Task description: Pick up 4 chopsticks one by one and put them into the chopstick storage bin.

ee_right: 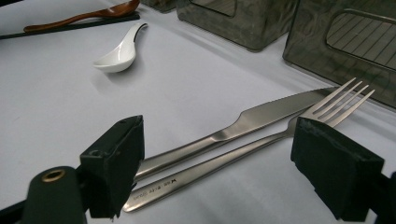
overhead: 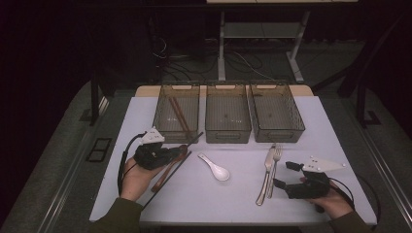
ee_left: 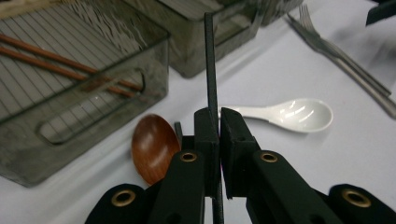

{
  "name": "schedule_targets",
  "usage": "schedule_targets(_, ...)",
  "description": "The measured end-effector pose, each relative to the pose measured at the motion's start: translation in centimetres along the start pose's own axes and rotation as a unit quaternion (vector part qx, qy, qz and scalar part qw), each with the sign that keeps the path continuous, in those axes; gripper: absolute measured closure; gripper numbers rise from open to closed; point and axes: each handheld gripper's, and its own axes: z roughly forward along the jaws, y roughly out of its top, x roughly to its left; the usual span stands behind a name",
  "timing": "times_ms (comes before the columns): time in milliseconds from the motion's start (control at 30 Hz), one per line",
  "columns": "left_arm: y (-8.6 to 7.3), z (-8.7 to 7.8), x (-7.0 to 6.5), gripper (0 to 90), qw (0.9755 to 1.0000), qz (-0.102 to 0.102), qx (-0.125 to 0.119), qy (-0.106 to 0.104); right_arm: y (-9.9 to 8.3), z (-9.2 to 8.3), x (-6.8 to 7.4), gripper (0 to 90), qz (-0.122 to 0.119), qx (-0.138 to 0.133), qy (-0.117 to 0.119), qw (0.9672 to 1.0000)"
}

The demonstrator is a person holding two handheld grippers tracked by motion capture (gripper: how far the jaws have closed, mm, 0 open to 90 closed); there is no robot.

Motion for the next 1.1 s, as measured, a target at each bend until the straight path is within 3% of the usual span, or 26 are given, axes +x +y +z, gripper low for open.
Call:
schedule_targets(400, 2.3, -0.4, 1.7, 85.9, 0.9996, -0.014, -0.024, 0.007, 0.0, -0.4, 0.0, 17.7, 0.006, -0.004, 0.001, 1.0000)
schedule_targets(867, 6.2, 0.8, 4.2, 85.9, 0.9993, -0.013, -0.025, 0.025, 0.0, -0.5, -0.1, 17.7, 0.008, -0.008, -0.001, 0.9999)
schedule_targets(1100, 8.3, 1.8, 6.0, 86.0, 0.9987, -0.018, -0.011, 0.046, 0.0, -0.5, -0.1, 17.7, 0.009, -0.011, -0.001, 0.9999)
